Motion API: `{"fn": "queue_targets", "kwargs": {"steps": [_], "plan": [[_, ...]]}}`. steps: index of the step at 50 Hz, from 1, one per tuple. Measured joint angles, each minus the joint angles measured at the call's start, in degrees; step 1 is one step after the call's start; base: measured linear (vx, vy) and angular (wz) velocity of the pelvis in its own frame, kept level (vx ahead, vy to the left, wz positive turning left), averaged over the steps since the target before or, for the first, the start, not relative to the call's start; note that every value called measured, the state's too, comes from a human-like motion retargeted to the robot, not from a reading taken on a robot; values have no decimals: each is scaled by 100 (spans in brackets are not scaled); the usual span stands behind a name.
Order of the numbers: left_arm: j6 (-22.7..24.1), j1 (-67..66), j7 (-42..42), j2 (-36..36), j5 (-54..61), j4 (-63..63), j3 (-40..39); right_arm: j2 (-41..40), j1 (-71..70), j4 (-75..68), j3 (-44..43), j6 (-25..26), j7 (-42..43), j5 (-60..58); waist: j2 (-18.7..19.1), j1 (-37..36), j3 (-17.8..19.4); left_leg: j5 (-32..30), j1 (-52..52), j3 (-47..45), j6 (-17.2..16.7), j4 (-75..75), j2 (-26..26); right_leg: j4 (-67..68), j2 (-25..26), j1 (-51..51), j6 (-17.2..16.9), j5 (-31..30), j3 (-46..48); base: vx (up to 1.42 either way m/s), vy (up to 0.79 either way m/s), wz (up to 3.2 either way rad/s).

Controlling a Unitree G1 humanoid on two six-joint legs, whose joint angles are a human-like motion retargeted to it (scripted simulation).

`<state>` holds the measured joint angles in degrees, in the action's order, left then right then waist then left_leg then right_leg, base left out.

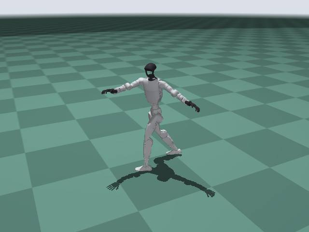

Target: Kungfu

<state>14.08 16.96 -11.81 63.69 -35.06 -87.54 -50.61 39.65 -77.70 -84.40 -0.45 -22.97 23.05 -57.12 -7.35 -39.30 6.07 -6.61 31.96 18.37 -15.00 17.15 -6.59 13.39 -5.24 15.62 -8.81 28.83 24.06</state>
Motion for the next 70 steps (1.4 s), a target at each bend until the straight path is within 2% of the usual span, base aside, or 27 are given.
{"fn": "queue_targets", "kwargs": {"steps": [3,7,11,15,18,20,22,25,28,30,32,35,40,43,45,49,53,56,59,63,65,67,70], "plan": [[762,470,320,-215,467,930,652,-53,63,81,-50,43,-17,203,18,52,1,-29,-8,65,0,14,18,43,66,-6,46,39,-37,0,0,0],[1538,1140,1222,-616,1554,2745,1865,-91,159,108,-90,131,-97,549,-16,130,-15,-59,-19,105,0,23,42,28,154,17,58,40,-51,0,0,0],[1637,1874,2454,-1108,2851,5195,3303,-157,208,152,-71,386,-173,813,-76,129,-21,-46,-4,201,0,60,105,11,236,0,72,6,-77,5,-7,-9],[1700,2715,2959,-1670,3251,7248,4795,-455,232,361,79,641,-895,1221,-84,265,-116,-4,45,301,44,118,186,-40,308,-38,70,-78,-107,3,-3,-22],[1874,3435,2933,-2287,2724,8139,5832,-759,271,698,259,1007,-1577,1757,-103,397,-202,74,81,291,156,182,224,-71,276,-84,15,-179,-155,2,-1,-44],[2063,3884,2695,-2743,1904,8439,6389,-1021,277,1017,374,1309,-2064,2174,-119,497,-253,154,130,223,254,261,287,-91,254,-140,-26,-265,-227,-3,-7,-74],[2115,4180,2292,-3066,689,8586,6648,-1394,285,1413,514,1666,-2475,2574,-99,659,-321,260,145,106,375,324,407,-116,221,-218,-71,-392,-323,-9,-12,-108],[1954,4318,2025,-3346,-991,8532,6687,-1997,325,2154,942,2010,-3096,3202,-3,926,-395,446,64,-334,553,376,736,-131,77,-358,-127,-658,-503,-20,-6,-163],[1720,4126,2329,-3409,-1401,8351,6596,-2323,402,2940,1495,1807,-3565,3546,115,1091,-405,617,-178,-983,693,316,1160,-125,-161,-559,-157,-953,-717,-32,-4,-213],[1550,3898,2739,-3332,-1077,8403,6497,-2495,532,3301,1653,1263,-3720,3218,216,1169,-385,725,-367,-1442,749,256,1439,-127,-333,-721,-160,-1136,-820,-35,3,-223],[1475,3620,2951,-3228,-643,8705,6447,-2605,647,3550,1723,666,-3520,2598,298,1205,-366,816,-588,-1933,770,162,1697,-129,-509,-913,-123,-1309,-899,-41,0,-226],[1317,3209,2623,-2976,-553,9230,6414,-2728,767,3727,1896,355,-2793,1975,394,1249,-320,899,-936,-2581,776,-18,2008,-101,-746,-1260,77,-1486,-949,-47,-1,-231],[1123,2611,1802,-2638,-812,9755,6458,-2926,923,3885,2084,-87,-2236,1956,654,1631,-300,827,-1363,-3358,707,-352,2514,299,-1277,-1870,507,-1759,-310,-56,-3,-201],[1017,2345,1673,-2608,-762,9769,6545,-2987,1079,3925,2149,-477,-2095,1874,730,1892,-304,711,-1616,-3871,630,-552,2691,384,-1660,-2161,238,-2447,104,-63,-4,-166],[956,2183,1613,-2644,-680,9729,6632,-2967,1193,3928,2195,-611,-2032,1788,756,2042,-294,605,-1810,-4170,580,-712,2769,395,-1857,-2329,13,-2642,396,-62,-11,-149],[1012,1785,1547,-3028,-603,9511,6813,-2807,1625,4031,2139,-757,-1865,1628,975,2465,-184,262,-2263,-4515,441,-1175,2961,1266,-1539,-3164,39,-2230,-673,-67,-20,-109],[1171,1291,1272,-3626,-857,8867,7059,-2792,2387,4077,2045,-1282,-1762,1675,1038,3067,-201,-38,-2444,-4912,307,-1490,3068,2070,-1448,-3963,172,-1771,-940,-67,-35,-102],[1522,915,1104,-4307,-1201,7880,7253,-2798,3264,3951,1918,-1548,-1690,1637,1079,3838,-273,-298,-2401,-4950,313,-1764,3076,2679,-1281,-4455,287,-1345,-1108,-52,-41,-13],[1943,816,549,-5370,-1690,6061,7576,-2732,4186,3402,1680,-1647,-1509,1354,1182,4591,-273,-490,-2069,-4862,343,-1832,3159,3100,-1288,-4731,406,-987,-904,-61,-42,54],[2588,1062,-85,-6634,-1601,3211,8350,-2735,4952,1984,1214,-1243,-1418,883,1215,5113,-81,-601,-1796,-4798,351,-1787,3288,3539,-1210,-5073,647,-633,-814,-60,-26,6],[3122,1148,-146,-7000,-1347,2312,8571,-2811,5158,1426,865,-1173,-2020,1299,1181,5228,52,-620,-1823,-4897,392,-1809,3315,3697,-1167,-5221,757,-524,-865,-47,-16,-42],[3406,1196,-181,-7089,-1208,2073,8783,-2816,5374,1386,769,-1193,-2583,1961,1185,5350,176,-630,-1850,-4928,428,-1805,3361,3806,-1101,-5360,846,-475,-919,-37,-10,-53],[3464,1198,-311,-7064,-1313,2165,9019,-2689,5692,1878,952,-1268,-2579,2724,1245,5515,269,-609,-1880,-4957,470,-1798,3400,3891,-1005,-5531,950,-434,-990,-28,-7,-48]]}}
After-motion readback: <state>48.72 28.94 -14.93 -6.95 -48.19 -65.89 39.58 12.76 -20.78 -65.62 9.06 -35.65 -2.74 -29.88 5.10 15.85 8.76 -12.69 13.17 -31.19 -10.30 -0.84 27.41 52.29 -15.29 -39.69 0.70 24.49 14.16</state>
